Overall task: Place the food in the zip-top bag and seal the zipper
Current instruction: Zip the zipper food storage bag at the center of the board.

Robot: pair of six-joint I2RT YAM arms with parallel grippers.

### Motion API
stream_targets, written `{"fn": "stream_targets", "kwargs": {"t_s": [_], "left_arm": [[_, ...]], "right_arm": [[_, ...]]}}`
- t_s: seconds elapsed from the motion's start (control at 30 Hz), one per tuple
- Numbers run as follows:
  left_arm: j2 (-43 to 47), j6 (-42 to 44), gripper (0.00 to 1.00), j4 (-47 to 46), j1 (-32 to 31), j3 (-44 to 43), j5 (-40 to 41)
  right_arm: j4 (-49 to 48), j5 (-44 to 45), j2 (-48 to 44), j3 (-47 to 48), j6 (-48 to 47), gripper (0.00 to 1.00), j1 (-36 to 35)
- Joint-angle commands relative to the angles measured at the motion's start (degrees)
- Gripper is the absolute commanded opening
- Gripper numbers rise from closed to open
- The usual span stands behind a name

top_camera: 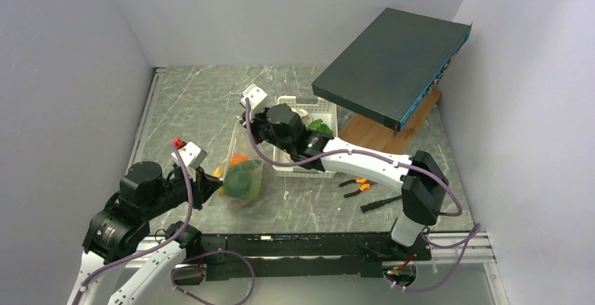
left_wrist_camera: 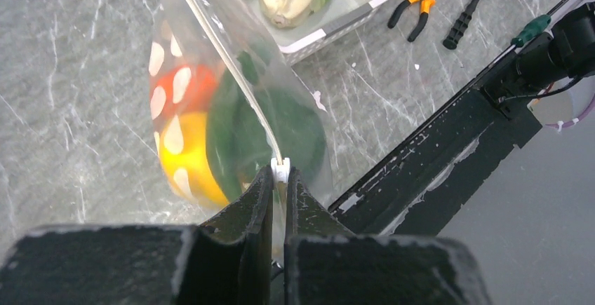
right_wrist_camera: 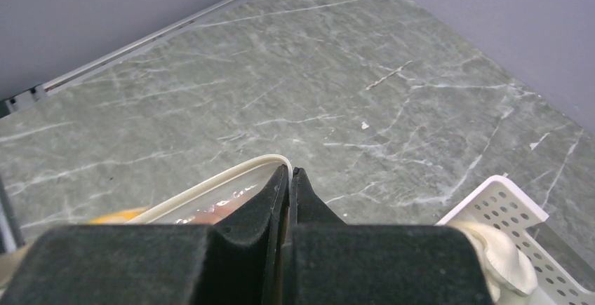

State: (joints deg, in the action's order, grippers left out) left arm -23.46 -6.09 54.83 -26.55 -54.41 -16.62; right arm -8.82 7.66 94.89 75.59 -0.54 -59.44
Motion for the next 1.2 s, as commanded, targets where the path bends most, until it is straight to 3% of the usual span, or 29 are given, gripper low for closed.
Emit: {"fn": "stream_targets", "kwargs": {"t_s": [0.0,0.5,0.57,0.8,1.0,1.17], "left_arm": [[1.4,-3.9,0.00,5.8,-0.1,-3.0,-2.2],[5.8,-6.5,0.02,12.1,-0.1,-2.9,-0.9],[5.5,-6.7,0.09,11.9,-0.2,-3.0,-0.7],[1.9,-6.3,0.58,9.5,-0.2,-4.1,6.5],[-5.8,-3.8,0.63,3.4,-0.2,-6.3,19.0],[-12.0,1.5,0.64,-7.1,-0.2,-4.3,22.0]], "right_arm": [[-5.1,8.3,2.2,5.2,-0.9,0.00,2.2],[-6.9,5.4,5.1,7.6,-1.7,0.00,2.8],[-7.6,3.8,4.7,6.6,-1.9,0.00,2.8],[-8.6,-9.5,0.2,0.4,-3.8,0.00,2.7],[-7.0,-10.9,-0.4,-1.2,-2.8,0.00,2.7],[-6.8,-11.4,-1.5,-1.9,-3.0,0.00,2.6]]}}
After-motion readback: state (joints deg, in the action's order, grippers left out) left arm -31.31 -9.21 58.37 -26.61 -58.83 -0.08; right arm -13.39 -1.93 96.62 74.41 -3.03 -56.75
